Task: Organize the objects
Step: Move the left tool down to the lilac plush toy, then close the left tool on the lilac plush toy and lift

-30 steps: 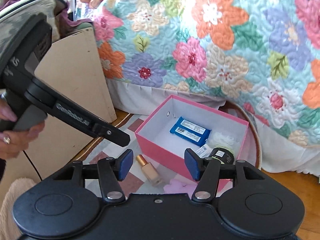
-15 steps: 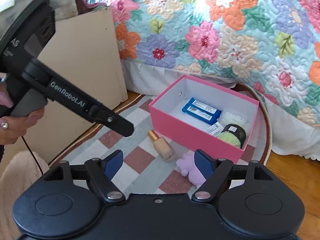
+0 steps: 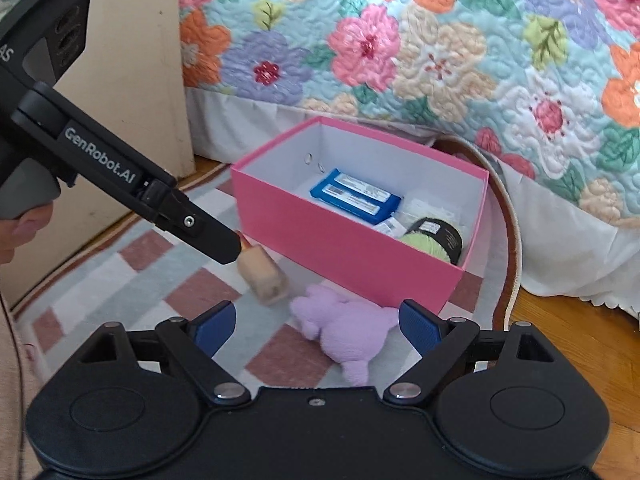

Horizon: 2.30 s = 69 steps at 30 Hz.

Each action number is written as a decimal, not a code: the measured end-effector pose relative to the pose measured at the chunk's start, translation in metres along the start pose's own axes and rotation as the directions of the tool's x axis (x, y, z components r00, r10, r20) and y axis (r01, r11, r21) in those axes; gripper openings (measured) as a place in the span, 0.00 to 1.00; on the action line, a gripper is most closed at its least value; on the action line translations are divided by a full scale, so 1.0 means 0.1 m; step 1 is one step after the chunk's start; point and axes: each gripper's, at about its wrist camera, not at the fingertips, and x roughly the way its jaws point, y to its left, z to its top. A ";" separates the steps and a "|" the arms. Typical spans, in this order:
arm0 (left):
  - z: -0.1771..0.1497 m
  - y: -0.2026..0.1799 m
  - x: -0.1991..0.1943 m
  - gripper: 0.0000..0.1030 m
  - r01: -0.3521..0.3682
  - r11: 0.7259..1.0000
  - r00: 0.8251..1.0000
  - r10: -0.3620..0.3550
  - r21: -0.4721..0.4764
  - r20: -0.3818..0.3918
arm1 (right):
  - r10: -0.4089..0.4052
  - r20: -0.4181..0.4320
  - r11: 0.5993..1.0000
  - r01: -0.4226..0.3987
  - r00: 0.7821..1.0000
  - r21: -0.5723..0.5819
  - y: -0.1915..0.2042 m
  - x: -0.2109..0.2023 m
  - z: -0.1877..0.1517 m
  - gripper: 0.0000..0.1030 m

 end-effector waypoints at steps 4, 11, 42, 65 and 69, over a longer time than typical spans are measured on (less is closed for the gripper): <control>0.06 0.00 0.31 0.66 0.050 0.999 0.999 -0.050 -0.003 -0.005 | 0.007 -0.025 1.000 -0.007 1.000 -0.005 -0.08 0.25 -0.09 0.89; 0.11 0.03 0.85 0.64 0.062 0.998 0.996 -0.064 -0.023 -0.058 | 0.014 -0.056 1.000 -0.013 0.998 0.018 -0.23 0.67 -0.24 0.89; -0.11 0.41 1.32 0.38 0.104 0.965 0.985 -0.134 -0.241 -0.109 | 0.055 -0.143 0.988 -0.033 0.988 0.153 -0.21 1.21 -0.46 0.85; -0.48 0.40 0.95 0.34 -0.006 0.990 0.983 -0.020 -0.137 -0.182 | 0.194 -0.192 0.937 -0.124 0.962 0.327 -0.16 0.83 -0.65 0.86; -0.49 0.41 0.99 0.29 0.031 0.988 0.983 -0.057 -0.152 -0.176 | 0.181 -0.159 0.943 -0.126 0.971 0.307 -0.16 0.80 -0.63 0.76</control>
